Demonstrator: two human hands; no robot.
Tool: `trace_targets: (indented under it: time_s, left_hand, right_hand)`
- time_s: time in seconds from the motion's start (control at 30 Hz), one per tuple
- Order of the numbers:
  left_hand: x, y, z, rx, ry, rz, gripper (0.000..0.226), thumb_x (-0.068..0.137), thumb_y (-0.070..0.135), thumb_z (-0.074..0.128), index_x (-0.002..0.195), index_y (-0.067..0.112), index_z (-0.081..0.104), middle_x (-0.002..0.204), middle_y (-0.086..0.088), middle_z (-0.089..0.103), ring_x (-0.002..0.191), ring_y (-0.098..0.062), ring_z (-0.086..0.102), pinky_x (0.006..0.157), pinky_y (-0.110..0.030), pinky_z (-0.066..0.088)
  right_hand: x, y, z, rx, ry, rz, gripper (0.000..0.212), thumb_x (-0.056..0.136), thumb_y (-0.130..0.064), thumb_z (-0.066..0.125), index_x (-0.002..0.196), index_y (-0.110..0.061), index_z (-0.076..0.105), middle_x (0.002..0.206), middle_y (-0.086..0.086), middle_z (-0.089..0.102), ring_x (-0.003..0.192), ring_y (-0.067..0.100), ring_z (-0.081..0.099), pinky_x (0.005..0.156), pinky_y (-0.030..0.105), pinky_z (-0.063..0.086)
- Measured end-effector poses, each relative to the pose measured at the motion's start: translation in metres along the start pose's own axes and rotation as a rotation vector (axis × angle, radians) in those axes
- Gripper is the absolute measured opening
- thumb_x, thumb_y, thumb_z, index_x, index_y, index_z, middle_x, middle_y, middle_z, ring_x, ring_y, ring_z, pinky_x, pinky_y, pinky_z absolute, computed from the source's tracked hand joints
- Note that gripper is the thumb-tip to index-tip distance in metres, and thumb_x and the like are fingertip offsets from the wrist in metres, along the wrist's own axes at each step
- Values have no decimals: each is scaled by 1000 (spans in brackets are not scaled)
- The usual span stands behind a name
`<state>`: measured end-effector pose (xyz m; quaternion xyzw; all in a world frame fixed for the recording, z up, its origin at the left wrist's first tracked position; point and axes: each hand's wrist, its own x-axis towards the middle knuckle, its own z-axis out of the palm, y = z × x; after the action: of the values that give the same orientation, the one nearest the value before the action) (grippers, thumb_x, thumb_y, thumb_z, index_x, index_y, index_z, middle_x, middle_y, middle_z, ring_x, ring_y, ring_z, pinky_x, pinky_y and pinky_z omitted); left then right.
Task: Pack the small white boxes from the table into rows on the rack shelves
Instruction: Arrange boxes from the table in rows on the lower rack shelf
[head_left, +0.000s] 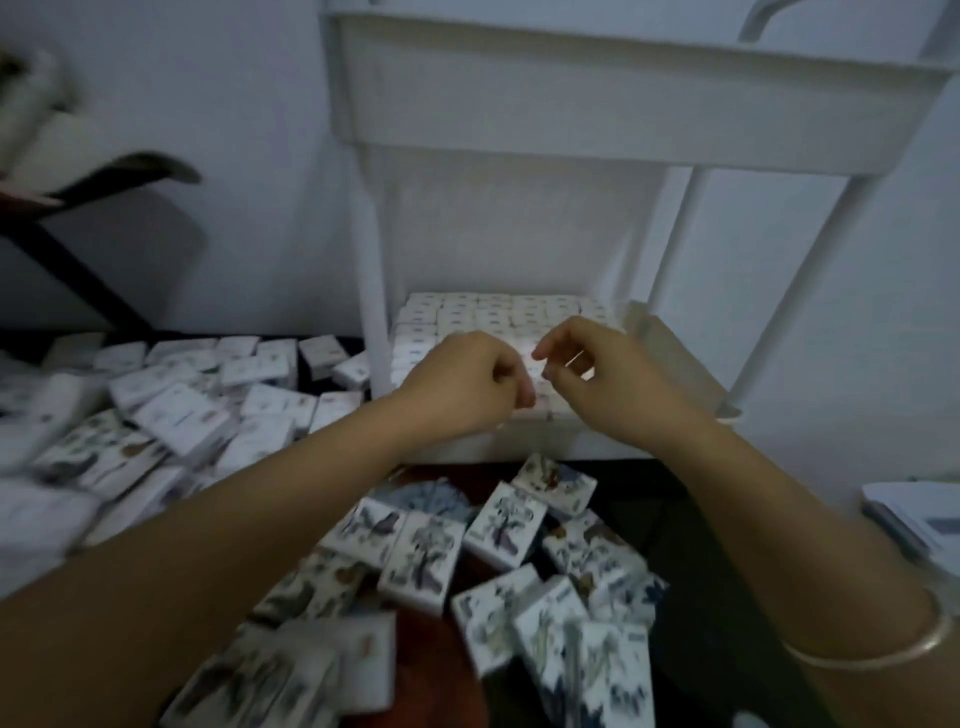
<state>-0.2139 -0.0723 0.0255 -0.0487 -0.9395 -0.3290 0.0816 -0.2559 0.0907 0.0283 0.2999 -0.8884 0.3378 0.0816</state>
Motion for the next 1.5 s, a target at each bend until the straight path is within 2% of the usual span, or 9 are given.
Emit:
trace_targets:
  time_s: [0.1,0.3,0.53,0.7,0.87,1.03,1.17,1.27,1.5]
  left_hand:
    - [-63,-19,-15,-1,26,-22,36,89,10,53,68,35,68,71,24,64,64,9,59,57,-6,41]
    - [-176,-55,-50,-1,122,-116,26,91,15,55,85,38,66,86,18,68,69,-4,64,62,-30,55]
    - [-251,-64,-59,62,257,4,18,85,13,69,91,29,65,81,17,60,73,0,57,58,-8,40]
    - [-269,-44,-43,176,106,280,11,83,32,72,93,32,68,95,23,59,99,-1,54,85,-26,45]
    - [-260,-36,-22,403,-183,432,39,86,51,59,121,36,62,117,22,59,117,-1,41,104,-26,26]
    - [-249,-55,-22,500,-189,374,60,82,76,43,130,40,51,122,23,51,116,0,34,100,-20,19]
    - [-249,-70,-26,551,-223,370,70,79,84,34,131,41,53,131,22,46,128,-3,26,107,-25,17]
    - [-244,-71,-26,534,-203,389,66,75,85,41,120,39,60,133,23,45,135,-2,19,111,-26,13]
    - [-225,-57,-10,189,-23,240,58,62,79,62,110,49,53,122,27,45,122,5,31,93,-19,29]
  right_hand:
    - [-31,-33,20,33,-112,-29,18,91,-13,56,92,-30,60,88,-15,63,81,7,61,74,26,49]
    - [-79,-90,61,11,-425,-218,14,92,-21,61,102,-30,67,96,-15,65,84,0,59,70,17,47]
    - [-106,-104,88,-283,-557,-275,45,88,-37,64,130,-32,49,127,-8,51,112,8,47,80,23,37]
    - [-114,-99,95,-275,-473,-168,47,83,-41,68,126,-30,52,126,-8,57,111,11,54,88,32,47]
    - [-124,-93,93,-171,-314,-124,38,81,-29,71,116,-27,59,111,-3,54,89,7,51,76,25,41]
    - [-127,-84,76,26,-190,12,34,83,-28,70,115,-37,62,110,-8,53,88,4,54,73,20,39]
    - [-133,-81,60,430,-267,121,27,88,-18,65,105,-39,69,105,-1,67,77,7,65,64,18,47]
    - [-136,-80,54,539,-279,186,26,90,-15,63,107,-35,70,105,4,72,88,30,65,74,36,52]
    - [-126,-63,31,559,-124,269,16,93,-16,60,107,-23,65,101,2,68,63,10,66,54,21,53]
